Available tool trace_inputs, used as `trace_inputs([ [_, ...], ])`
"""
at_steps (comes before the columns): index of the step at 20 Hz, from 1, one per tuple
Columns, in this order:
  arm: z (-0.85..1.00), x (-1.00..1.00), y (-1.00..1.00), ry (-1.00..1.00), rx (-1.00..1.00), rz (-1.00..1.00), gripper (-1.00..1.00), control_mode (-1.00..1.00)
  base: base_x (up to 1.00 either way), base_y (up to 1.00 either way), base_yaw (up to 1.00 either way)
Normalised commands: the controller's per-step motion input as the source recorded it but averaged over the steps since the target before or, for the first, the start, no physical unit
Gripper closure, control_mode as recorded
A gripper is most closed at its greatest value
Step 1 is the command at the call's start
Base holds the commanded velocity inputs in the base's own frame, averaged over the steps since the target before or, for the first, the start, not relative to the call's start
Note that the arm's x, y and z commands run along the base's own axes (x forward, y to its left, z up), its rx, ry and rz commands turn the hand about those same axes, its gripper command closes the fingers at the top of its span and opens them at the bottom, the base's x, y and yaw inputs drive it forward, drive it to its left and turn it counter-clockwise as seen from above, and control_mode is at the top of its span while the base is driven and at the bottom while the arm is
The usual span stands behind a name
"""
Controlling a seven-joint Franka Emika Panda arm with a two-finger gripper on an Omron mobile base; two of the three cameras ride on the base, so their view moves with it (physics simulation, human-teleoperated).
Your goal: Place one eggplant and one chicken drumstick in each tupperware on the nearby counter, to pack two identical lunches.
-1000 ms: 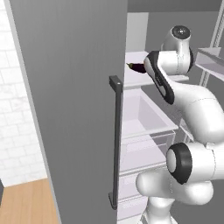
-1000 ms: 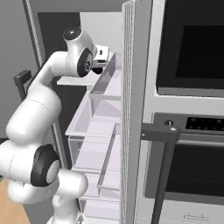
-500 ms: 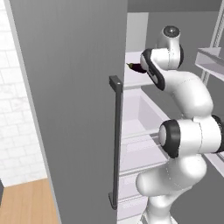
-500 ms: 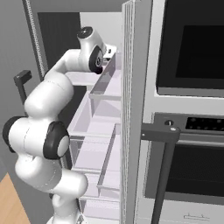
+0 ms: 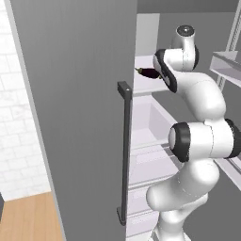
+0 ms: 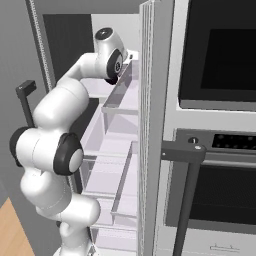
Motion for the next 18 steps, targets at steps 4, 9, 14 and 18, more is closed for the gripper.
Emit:
trace_inputs([
  [4,-0.24,0.00,-0.10,0.00,0.00,-0.02,-1.00,-1.00,0.00,0.00,0.00],
  [9,-0.58,0.00,-0.03,0.01,0.00,-0.03,-1.00,-1.00,0.00,0.00,0.00],
  [14,-0.47,0.00,0.00,0.02,0.00,-0.02,-1.00,-1.00,0.00,0.00,0.00],
  [18,-0.02,0.00,0.00,0.00,0.00,-0.01,-1.00,-1.00,0.00,0.00,0.00],
])
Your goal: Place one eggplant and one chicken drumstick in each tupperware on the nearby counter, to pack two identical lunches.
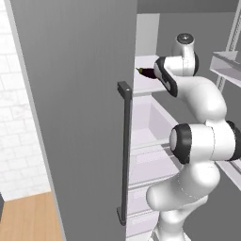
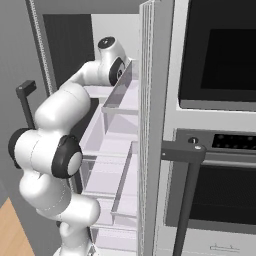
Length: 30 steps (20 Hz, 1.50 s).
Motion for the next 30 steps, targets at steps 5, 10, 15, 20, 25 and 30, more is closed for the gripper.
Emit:
trace_inputs([
  [5,-0.01,0.00,0.00,0.02,0.00,0.00,1.00,-1.00,0.00,0.00,0.00],
  [10,-0.02,0.00,0.00,0.06,0.00,0.00,1.00,-1.00,0.00,0.00,0.00],
  [15,-0.01,-0.79,0.02,-0.01,0.00,0.01,1.00,-1.00,0.00,0.00,0.00],
  [20,-0.10,-1.00,0.47,-0.10,0.00,0.03,1.00,-1.00,0.00,0.00,0.00],
  [25,-0.07,-1.00,0.34,-0.05,0.00,0.04,1.00,-1.00,0.00,0.00,0.00],
  [30,0.00,-1.00,0.00,0.02,0.00,0.07,1.00,-1.00,0.00,0.00,0.00],
])
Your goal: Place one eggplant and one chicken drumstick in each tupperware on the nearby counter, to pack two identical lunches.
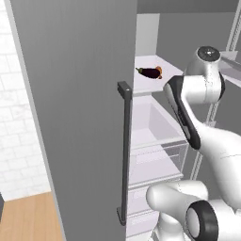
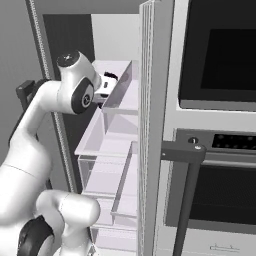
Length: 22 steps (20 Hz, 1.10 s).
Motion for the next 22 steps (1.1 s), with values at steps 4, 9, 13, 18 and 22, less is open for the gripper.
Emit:
trace_inputs([
  [4,-0.34,-1.00,0.04,0.15,0.00,0.10,1.00,-1.00,0.00,0.00,0.00],
  [9,-0.80,-1.00,0.19,0.24,0.00,0.15,1.00,-1.00,0.00,0.00,0.00],
  [13,-0.89,-0.95,0.45,0.23,0.00,0.09,1.00,-1.00,0.00,0.00,0.00],
  [18,-0.30,-0.82,0.41,0.21,0.00,0.01,1.00,-1.00,0.00,0.00,0.00],
  [22,0.02,-0.58,0.04,0.07,0.00,0.00,1.00,-1.00,0.00,0.00,0.00],
])
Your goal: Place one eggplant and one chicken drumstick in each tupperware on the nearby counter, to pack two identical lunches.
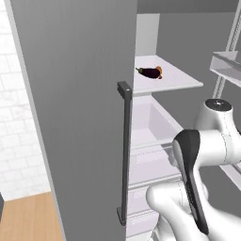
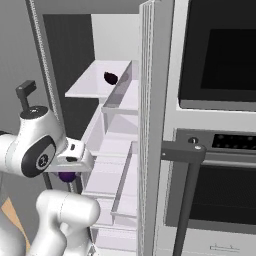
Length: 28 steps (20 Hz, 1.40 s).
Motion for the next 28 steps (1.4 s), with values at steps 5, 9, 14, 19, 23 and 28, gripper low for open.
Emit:
trace_inputs([
  [5,0.00,-0.21,-0.02,0.00,0.00,0.00,1.00,-1.00,0.00,0.00,0.00],
  [9,0.00,-0.38,-0.02,-0.01,0.00,0.00,1.00,1.00,-0.22,-0.02,0.00],
  [14,0.00,0.00,0.00,0.00,0.00,0.00,1.00,1.00,-1.00,-0.20,-0.06],
  [19,0.00,0.00,0.00,0.00,0.00,0.00,1.00,1.00,-1.00,-0.49,-0.20],
  [23,0.00,0.00,0.00,0.00,0.00,0.00,1.00,1.00,-0.78,-0.84,-0.41],
  [28,0.00,0.00,0.00,0.00,0.00,0.00,1.00,1.00,-0.08,-1.00,-0.57],
])
